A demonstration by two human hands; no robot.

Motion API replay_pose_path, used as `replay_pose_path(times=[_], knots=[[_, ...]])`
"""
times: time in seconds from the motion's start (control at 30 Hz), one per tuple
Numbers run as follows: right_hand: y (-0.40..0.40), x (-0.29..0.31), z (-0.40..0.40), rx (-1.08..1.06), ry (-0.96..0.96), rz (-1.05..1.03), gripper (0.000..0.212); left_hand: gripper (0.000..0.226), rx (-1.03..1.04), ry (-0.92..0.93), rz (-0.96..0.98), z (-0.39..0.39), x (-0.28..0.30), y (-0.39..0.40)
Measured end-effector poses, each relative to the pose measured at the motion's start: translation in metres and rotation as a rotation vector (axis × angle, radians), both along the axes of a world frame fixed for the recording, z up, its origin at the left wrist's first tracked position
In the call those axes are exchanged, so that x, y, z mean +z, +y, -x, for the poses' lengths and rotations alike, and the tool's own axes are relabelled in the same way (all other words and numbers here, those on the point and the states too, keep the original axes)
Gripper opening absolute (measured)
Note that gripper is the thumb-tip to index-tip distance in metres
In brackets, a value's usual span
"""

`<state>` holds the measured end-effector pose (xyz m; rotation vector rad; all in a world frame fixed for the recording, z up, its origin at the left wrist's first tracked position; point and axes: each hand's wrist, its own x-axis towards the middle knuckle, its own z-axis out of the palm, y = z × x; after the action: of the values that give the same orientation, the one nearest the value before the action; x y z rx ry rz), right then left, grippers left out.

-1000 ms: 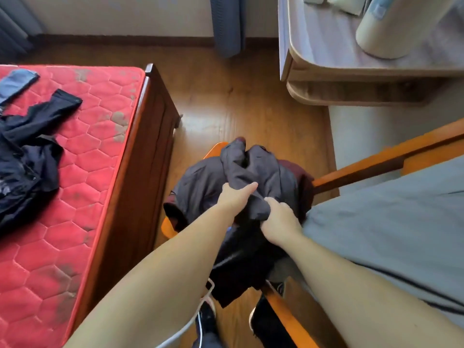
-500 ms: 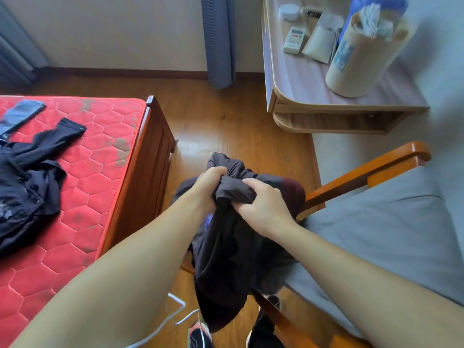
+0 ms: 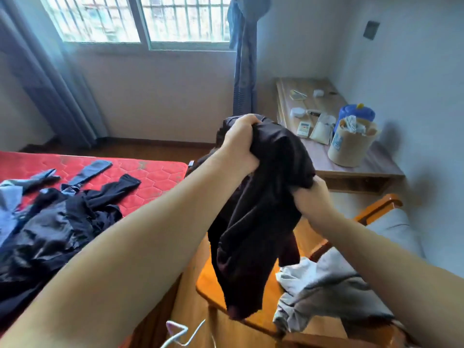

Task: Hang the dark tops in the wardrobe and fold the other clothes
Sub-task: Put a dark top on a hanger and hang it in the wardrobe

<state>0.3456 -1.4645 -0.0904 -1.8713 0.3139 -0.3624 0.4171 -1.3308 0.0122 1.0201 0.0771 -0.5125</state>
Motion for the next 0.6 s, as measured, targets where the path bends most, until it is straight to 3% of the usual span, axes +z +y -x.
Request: replay_pose_path(times=[0.03, 0.07, 0.2, 0.27, 0.33, 0.4, 0.43, 0.5, 0.53, 0.6], knots=[[0.002, 0.020, -0.004, -0.042, 0.013, -0.145, 0.020, 0.016, -0.021, -0.040, 0.023, 0.001, 0.006, 0.008], [0.001, 0.040, -0.010, -0.071, 0.034, -0.274, 0.014, 0.030, -0.018, -0.084, -0.006, 0.004, 0.012, 0.019], [0.003, 0.126, -0.023, -0.099, 0.001, -0.490, 0.030, 0.100, -0.047, -0.409, -0.317, 0.022, 0.004, 0.065], [0.007, 0.167, -0.024, -0.099, -0.088, -0.523, 0.028, 0.102, -0.166, -0.631, -0.482, 0.033, -0.014, 0.087], [0.020, 0.192, -0.024, -0.063, -0.099, -0.513, 0.020, 0.102, -0.315, -0.685, -0.606, 0.043, -0.027, 0.100], [0.037, 0.199, -0.024, -0.016, -0.033, -0.491, 0.016, 0.107, -0.244, -0.736, -0.730, 0.051, -0.042, 0.099], [0.045, 0.199, -0.023, 0.015, 0.012, -0.489, 0.019, 0.100, -0.109, -0.756, -0.784, 0.053, -0.048, 0.095], [0.053, 0.200, -0.020, 0.070, 0.087, -0.437, 0.025, 0.060, 0.120, -0.710, -0.806, 0.057, -0.054, 0.088], [0.051, 0.200, -0.018, 0.117, 0.105, -0.397, 0.023, 0.039, 0.155, -0.658, -0.746, 0.059, -0.054, 0.086], [0.043, 0.199, -0.010, 0.196, 0.084, -0.292, 0.020, 0.018, 0.184, -0.579, -0.559, 0.063, -0.048, 0.081]])
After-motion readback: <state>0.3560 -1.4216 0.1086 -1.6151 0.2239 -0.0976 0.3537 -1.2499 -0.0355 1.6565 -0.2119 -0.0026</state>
